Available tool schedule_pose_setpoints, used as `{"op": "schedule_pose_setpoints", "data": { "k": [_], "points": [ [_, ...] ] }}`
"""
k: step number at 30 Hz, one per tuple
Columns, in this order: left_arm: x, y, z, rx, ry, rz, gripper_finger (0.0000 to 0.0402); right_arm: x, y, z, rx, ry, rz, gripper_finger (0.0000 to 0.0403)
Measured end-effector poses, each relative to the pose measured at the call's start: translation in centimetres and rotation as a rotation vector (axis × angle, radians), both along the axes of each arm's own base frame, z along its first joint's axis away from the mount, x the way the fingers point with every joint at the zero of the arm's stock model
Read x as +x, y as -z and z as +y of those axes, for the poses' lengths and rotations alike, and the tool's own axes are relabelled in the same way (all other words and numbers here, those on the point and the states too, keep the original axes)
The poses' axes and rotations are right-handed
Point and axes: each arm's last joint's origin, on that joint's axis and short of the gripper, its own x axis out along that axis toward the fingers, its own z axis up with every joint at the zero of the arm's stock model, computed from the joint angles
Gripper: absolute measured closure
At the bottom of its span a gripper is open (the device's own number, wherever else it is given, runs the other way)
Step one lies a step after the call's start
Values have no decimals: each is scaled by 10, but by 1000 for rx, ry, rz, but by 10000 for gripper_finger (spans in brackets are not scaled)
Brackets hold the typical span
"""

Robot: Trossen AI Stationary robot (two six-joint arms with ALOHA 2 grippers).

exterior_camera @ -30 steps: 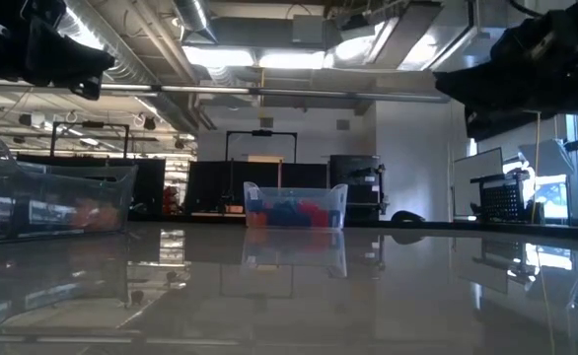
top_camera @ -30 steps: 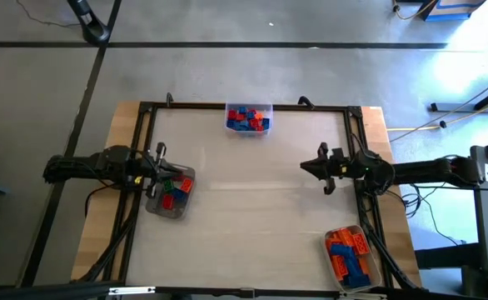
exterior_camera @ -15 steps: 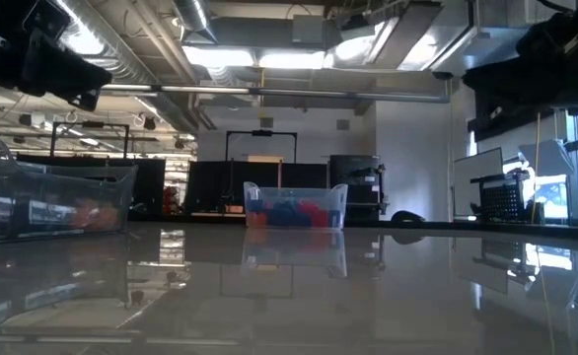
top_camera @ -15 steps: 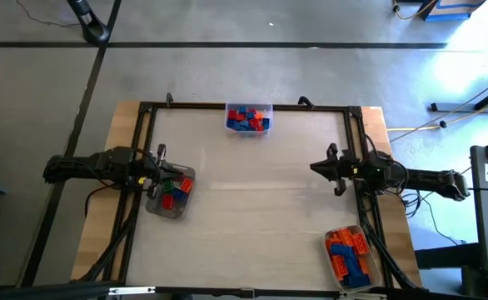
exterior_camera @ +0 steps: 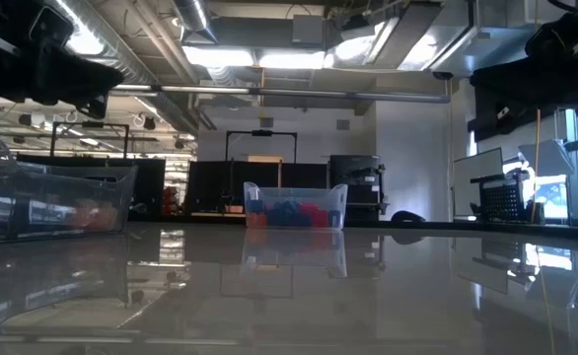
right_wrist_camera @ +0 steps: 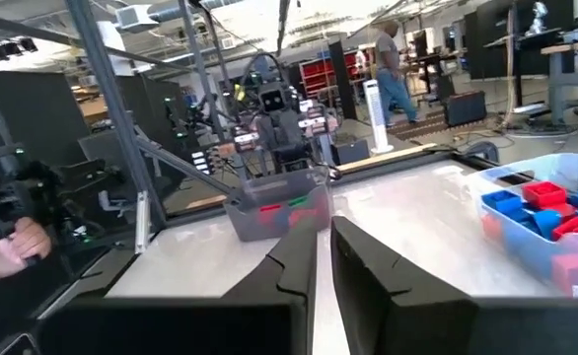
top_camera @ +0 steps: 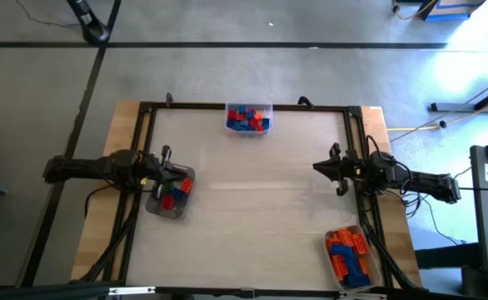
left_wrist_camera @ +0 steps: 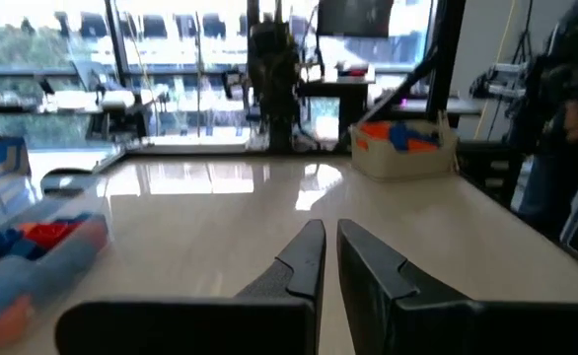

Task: Sort blocks by size
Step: Return to Home Position

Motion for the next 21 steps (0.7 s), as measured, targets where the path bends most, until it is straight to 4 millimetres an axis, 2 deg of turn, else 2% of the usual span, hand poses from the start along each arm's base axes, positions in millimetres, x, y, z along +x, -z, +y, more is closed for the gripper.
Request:
{"op": "schedule_pose_setpoints", "data": {
  "k": [3,10,21],
  "points": [
    [2,3,0,12,1,-44,382,0,0,-1,3,22,3,366],
    [2,4,1,18,-12,-35,382,1,7,-1,14,32,74,366],
    [2,4,1,25,-12,-33,382,1,8,-1,11,33,81,366]
  ]
}}
